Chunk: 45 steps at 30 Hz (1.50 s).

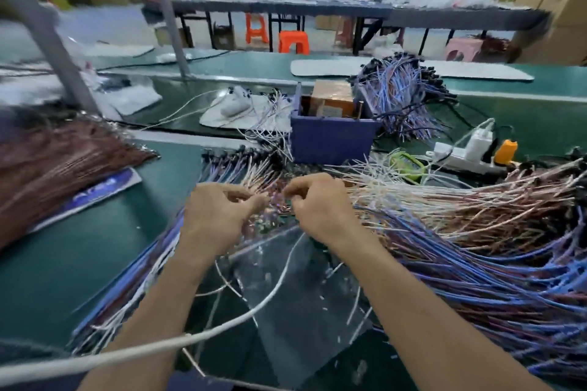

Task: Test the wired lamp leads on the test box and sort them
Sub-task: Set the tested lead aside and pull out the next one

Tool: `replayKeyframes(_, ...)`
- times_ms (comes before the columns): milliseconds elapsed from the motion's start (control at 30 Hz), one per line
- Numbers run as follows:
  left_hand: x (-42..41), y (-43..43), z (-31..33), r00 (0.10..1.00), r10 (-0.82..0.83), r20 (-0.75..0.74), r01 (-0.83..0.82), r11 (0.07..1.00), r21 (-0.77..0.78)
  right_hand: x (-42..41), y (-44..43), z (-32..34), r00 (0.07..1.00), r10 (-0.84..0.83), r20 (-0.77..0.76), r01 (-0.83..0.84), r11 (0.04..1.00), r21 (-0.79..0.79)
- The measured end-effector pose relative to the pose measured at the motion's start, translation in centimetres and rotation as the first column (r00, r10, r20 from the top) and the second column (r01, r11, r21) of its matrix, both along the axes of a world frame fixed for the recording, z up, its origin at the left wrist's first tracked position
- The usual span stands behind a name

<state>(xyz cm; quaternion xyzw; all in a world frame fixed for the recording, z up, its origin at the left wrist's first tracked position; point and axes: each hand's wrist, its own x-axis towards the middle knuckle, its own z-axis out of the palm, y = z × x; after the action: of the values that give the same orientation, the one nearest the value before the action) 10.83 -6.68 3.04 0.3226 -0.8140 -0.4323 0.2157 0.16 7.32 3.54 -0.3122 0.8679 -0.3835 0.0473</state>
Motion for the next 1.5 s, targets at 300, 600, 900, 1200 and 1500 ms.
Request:
replayKeyframes(300, -2.1, -6.5, -2.1, 0.951, 0.229, 0.207, -0.142, 0.921, -0.363, -0.6, -6.7, 0.6, 0.991, 0.082, 0.106, -0.095, 0.988, 0.124)
replayKeyframes(600, -2.8, -6.9, -4.6, 0.963, 0.152, 0.222, -0.019, 0.86, -0.51, -3.3, -12.8, 1.7, 1.0, -0.015, 0.008, 0.013, 0.974, 0.225)
replayKeyframes(900, -2.8, -7.2, -4.8, 0.975, 0.149, 0.162, -0.058, 0.883, -0.466, -4.6, -17.9, 0.2, 0.998, 0.061, -0.032, -0.044, 0.92, 0.389)
replayKeyframes(1200, -2.5, -7.0, -4.2, 0.981, 0.166, 0.103, -0.118, 0.924, -0.364, -4.2, -17.0, 0.1, 0.989, 0.019, -0.15, 0.024, 0.959, 0.283)
replayKeyframes(1500, -2.2, -6.8, -3.4, 0.952, 0.217, -0.218, -0.263, 0.942, -0.21, -4.7, -9.4, 4.1, 0.947, -0.02, 0.322, 0.161, 0.894, -0.418)
